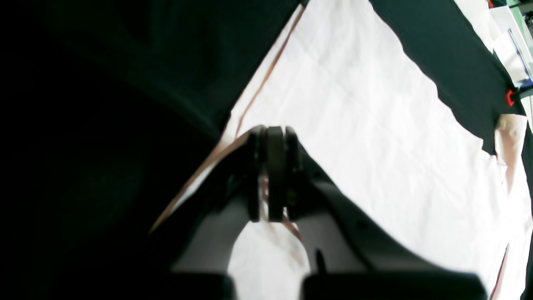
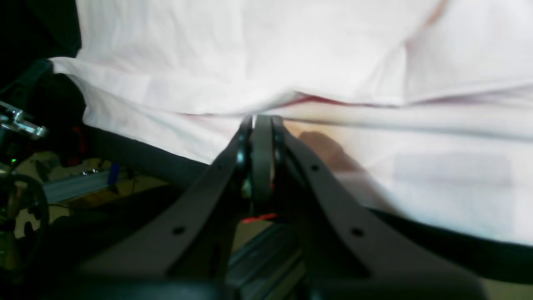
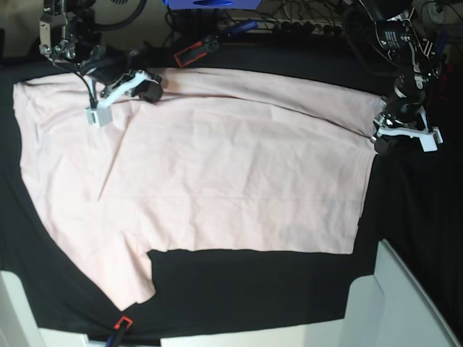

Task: Fold the T-shirt properly
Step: 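Drag the shirt edge toward the robot with both grippers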

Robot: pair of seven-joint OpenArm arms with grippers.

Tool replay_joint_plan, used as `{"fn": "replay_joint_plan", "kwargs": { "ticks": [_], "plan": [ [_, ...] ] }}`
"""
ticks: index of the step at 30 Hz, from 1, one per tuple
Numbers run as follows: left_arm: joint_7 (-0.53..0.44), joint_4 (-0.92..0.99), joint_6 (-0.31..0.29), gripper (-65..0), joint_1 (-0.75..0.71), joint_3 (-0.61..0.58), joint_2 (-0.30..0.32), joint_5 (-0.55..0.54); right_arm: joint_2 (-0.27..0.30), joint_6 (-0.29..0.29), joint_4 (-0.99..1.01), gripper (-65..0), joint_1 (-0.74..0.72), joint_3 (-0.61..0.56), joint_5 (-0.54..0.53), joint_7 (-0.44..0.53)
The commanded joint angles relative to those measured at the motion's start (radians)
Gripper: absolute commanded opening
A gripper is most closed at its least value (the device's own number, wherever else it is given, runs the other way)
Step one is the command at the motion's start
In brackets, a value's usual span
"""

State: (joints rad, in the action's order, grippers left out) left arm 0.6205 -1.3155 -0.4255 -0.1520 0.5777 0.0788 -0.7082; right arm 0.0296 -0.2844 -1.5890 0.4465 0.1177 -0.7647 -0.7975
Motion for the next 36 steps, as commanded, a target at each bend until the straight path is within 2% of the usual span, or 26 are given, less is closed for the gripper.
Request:
{"fn": "replay_joint_plan", "kwargs": {
  "ticks": [1, 7, 16, 22, 31, 36],
  "plan": [
    [-0.02, -0.02, -0.011, -65.0, 0.007, 0.003, 0.013, -0.015, 0.005, -0.008, 0.009, -65.0, -0.001, 0.004, -0.014, 0.01],
    [-0.02, -0.02, -0.011, -65.0, 0.001, 0.003, 0.014, -0.015, 0.011, -0.008, 0.08, -65.0, -0.016, 0.003, -0.014, 0.059],
    [-0.023, -0.02, -0.011, -65.0, -0.004, 0.006, 0.014, -0.015, 0.013, -0.008, 0.134, -65.0, -0.081, 0.003, -0.012, 0.057],
    [-0.02, -0.016, -0.011, -65.0, -0.001, 0.09, 0.011, -0.015, 0.04, -0.008, 0.171, -65.0, -0.12, 0.003, -0.012, 0.059],
    [-0.02, -0.014, -0.011, -65.0, 0.01, 0.086, 0.008, -0.014, 0.057, -0.008, 0.212, -65.0, -0.162, 0.003, -0.014, 0.06],
    [-0.026, -0.014, -0.011, -65.0, 0.01, 0.008, 0.013, -0.014, 0.072, -0.008, 0.212, -65.0, -0.177, 0.003, -0.012, 0.063]
  ]
}}
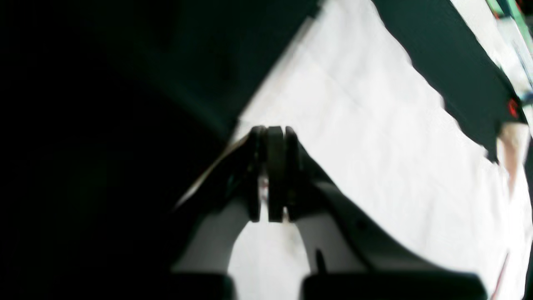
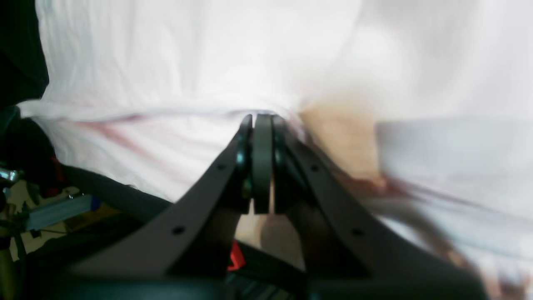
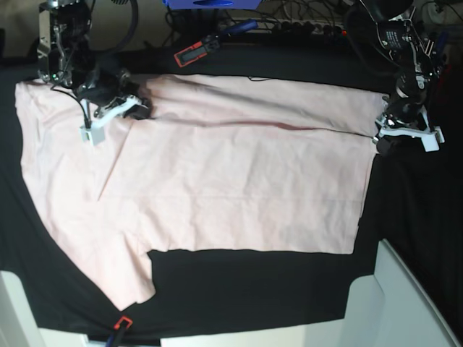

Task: Fold the T-shirt properly
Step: 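Drag the shirt edge toward the robot with both grippers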

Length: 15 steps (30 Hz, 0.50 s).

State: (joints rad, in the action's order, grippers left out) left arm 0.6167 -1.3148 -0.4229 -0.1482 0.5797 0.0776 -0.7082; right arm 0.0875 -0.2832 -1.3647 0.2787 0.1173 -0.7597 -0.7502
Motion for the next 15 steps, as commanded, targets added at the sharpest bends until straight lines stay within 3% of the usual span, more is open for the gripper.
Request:
{"fn": "replay_joint_plan", "kwargs": {
  "ticks": [1, 5, 11, 15],
  "plan": [
    [-0.022, -0.015, -0.014, -65.0, 0.008, -0.004, 0.014, -0.014, 0.022, -0.009, -0.011, -65.0, -0.012, 0.003, -0.017, 0.016],
    [-0.022, -0.013, -0.014, -65.0, 0.019, -0.05, 0.009, 0.0, 0.031, -0.009, -0.011, -65.0, -0.026, 0.025, -0.017, 0.014],
    [-0.024, -0.013, -0.014, -65.0, 0.043, -0.048, -0.019, 0.131, 0.054, -0.009, -0.011, -65.0, -0.029, 0.045, -0.017, 0.014],
    [-0.017, -0.013, -0.014, -65.0, 0.046, -0.048, -0.02, 0.163, 0.062, -0.009, -0.022, -65.0, -0.039, 0.052, -0.017, 0.021]
  ]
}}
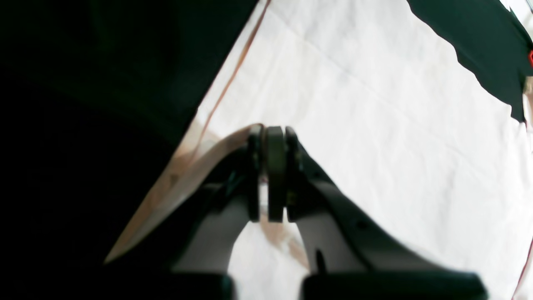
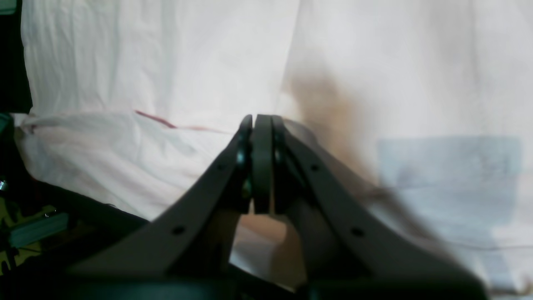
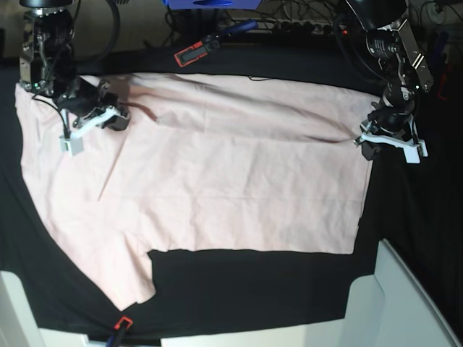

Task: Fold the T-shirt properly
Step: 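Drag the shirt edge toward the robot with both grippers, then move the right gripper outward along the shirt edge, left gripper holding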

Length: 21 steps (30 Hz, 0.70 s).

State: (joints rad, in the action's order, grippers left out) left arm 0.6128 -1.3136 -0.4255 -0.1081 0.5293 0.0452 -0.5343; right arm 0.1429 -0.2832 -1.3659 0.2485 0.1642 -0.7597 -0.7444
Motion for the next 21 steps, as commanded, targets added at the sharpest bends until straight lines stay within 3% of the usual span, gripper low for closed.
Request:
{"fn": "replay_joint_plan", "kwargs": {
  "ticks": [1, 4, 8, 10, 13, 21],
  "plan": [
    [-0.014, -0.016, -0.011, -65.0, 0.005, 0.002, 0.012, -0.011, 0.007, -0.009, -0.033, -65.0, -0.008, 0.024, -0.017, 0.026],
    [-0.014, -0.021, -0.011, -60.5, 0.0, 0.004, 0.018, -0.011, 0.007, -0.011, -0.062, -65.0, -0.001, 0.051, -0.016, 0.058],
    [-0.014, -0.022, -0.009, -39.5, -0.012, 0.022, 0.018, -0.011, 0.03, -0.011, -0.076, -65.0, -0.002, 0.045, -0.016, 0.067],
    [-0.014, -0.024, -0.009, -34.1, -0.014, 0.062, 0.011, -0.014, 0.031, -0.011, -0.076, -65.0, -0.004, 0.048, -0.016, 0.067],
    [-0.014, -0.024, -0.009, -33.6, -0.009, 0.096, 0.011, -0.016, 0.034, -0.011, -0.079, -65.0, -0.005, 0.05, -0.016, 0.069],
    [-0.012, -0.163, -0.009, -35.4, 0.0, 0.036, 0.028, -0.008, 0.16, -0.011, -0.014, -65.0, -0.142, 0.051, -0.016, 0.069]
  ]
}}
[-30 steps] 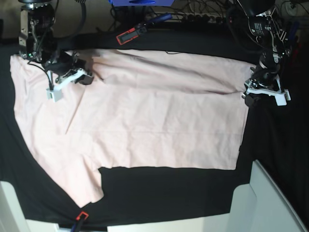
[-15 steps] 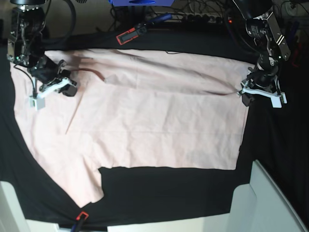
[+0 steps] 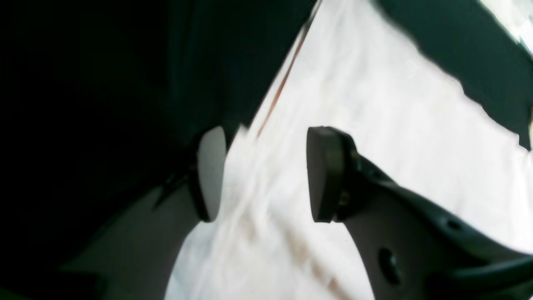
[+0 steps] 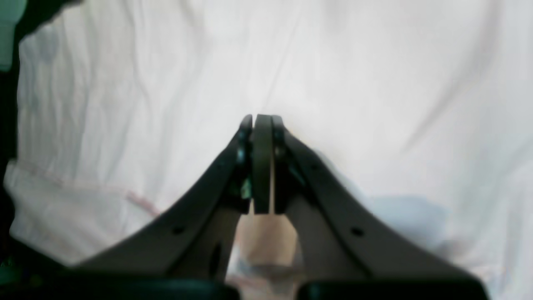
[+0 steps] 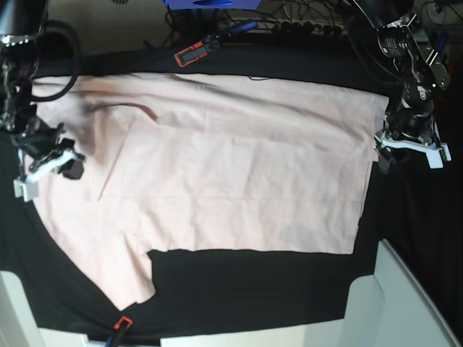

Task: Fold the T-shirt properly
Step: 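Move the right gripper outward along the shirt edge, left gripper holding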

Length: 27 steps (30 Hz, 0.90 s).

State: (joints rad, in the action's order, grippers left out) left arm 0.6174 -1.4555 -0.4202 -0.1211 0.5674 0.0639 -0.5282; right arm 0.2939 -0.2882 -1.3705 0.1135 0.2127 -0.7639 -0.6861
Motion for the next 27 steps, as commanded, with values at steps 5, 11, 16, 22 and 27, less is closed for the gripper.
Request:
{"fn": "replay_joint_plan", "kwargs": {
  "ticks": [5, 11, 16, 22, 27],
  "plan": [
    [-0.017, 0.028, -0.015, -53.7, 0.088, -0.174, 0.115, 0.038, 0.095, -0.006, 0.242, -65.0, -0.199, 0.004, -0.012, 0.01],
    [-0.017, 0.135, -0.015, -59.6, 0.168, -0.214, 0.123, 0.265, 0.178, -0.006, 0.51, -63.3, -0.377, -0.003, 0.002, 0.058],
    [-0.017, 0.183, -0.015, -59.5, 0.196, -0.197, 0.112, 0.326, 0.187, -0.006, 0.731, -32.8, -0.506, -0.002, 0.206, 0.185],
    [-0.017, 0.183, -0.015, -59.5, 0.197, -0.197, 0.115, 0.325, 0.182, -0.01, 0.914, -21.6, -0.573, 0.0, 0.334, 0.326],
    [-0.017, 0.183, -0.015, -59.5, 0.194, -0.197, 0.121, 0.325, 0.182, -0.012, 1.006, -21.6, -0.587, -0.002, 0.338, 0.421]
  ]
}}
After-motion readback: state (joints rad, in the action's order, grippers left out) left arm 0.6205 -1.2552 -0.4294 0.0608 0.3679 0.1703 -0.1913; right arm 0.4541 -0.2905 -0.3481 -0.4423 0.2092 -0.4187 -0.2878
